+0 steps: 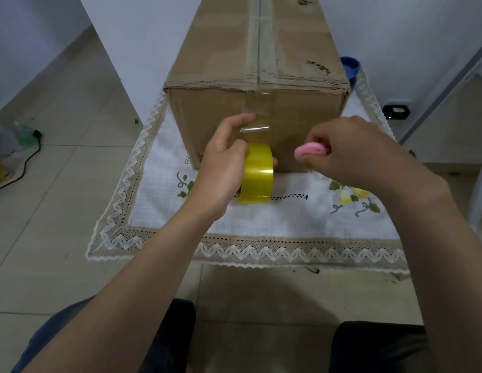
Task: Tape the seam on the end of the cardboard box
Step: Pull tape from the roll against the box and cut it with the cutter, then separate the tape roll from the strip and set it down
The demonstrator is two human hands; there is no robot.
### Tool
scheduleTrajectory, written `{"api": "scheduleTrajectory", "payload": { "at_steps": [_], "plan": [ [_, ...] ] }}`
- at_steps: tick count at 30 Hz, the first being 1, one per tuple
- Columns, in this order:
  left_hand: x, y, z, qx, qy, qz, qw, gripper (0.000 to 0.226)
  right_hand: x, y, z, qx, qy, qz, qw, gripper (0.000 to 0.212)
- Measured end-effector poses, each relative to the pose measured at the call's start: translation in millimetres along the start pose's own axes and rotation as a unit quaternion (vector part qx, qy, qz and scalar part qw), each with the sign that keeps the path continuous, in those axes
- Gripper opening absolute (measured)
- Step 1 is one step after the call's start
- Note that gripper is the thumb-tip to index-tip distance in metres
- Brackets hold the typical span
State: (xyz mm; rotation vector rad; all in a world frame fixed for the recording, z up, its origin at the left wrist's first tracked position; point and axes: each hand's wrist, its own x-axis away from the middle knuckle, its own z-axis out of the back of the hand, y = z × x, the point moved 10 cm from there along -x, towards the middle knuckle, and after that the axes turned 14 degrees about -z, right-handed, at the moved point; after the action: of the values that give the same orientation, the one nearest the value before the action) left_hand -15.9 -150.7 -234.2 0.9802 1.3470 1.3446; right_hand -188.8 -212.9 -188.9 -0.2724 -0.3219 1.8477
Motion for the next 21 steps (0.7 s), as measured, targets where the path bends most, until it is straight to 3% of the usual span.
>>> {"api": "scheduleTrajectory", "payload": {
  "at_steps": [4, 10, 12, 15, 17, 19, 21],
  "plan": [
    [1.6, -0.8, -3.6, 0.017, 0.009, 0.004, 1.000, 0.053, -0.3, 55.7, -18.8, 0.008, -0.108, -0.106, 0.989, 0.020],
    [5.6, 0.5, -16.3, 0.042, 0.000, 0.011, 0.999, 0.052, 5.5, 112.1, -56.3, -0.032, -0.186, -0.214, 0.958, 0.028],
    [7.2, 1.8, -18.9, 0.041, 0.000, 0.012, 0.999, 0.053, 8.1, 121.2, -58.9, -0.038, -0.190, -0.251, 0.948, 0.036],
    [8.1, 3.7, -19.3, 0.044, 0.000, 0.009, 0.999, 0.052, 11.5, 124.7, -47.1, 0.080, -0.154, -0.270, 0.947, 0.066],
    [8.0, 2.6, -18.5, 0.046, -0.001, 0.011, 0.999, 0.052, 10.2, 108.5, -34.0, 0.108, -0.092, -0.254, 0.957, 0.058],
    [8.1, 0.9, -17.8, 0.037, 0.002, 0.011, 0.999, 0.052, 9.2, 83.3, -28.6, 0.037, -0.061, -0.235, 0.969, 0.049],
    [6.2, 1.7, -14.7, 0.001, 0.010, -0.008, 1.000, 0.052, 9.3, 49.9, -40.6, -0.110, -0.111, -0.205, 0.966, 0.056]
  ]
}}
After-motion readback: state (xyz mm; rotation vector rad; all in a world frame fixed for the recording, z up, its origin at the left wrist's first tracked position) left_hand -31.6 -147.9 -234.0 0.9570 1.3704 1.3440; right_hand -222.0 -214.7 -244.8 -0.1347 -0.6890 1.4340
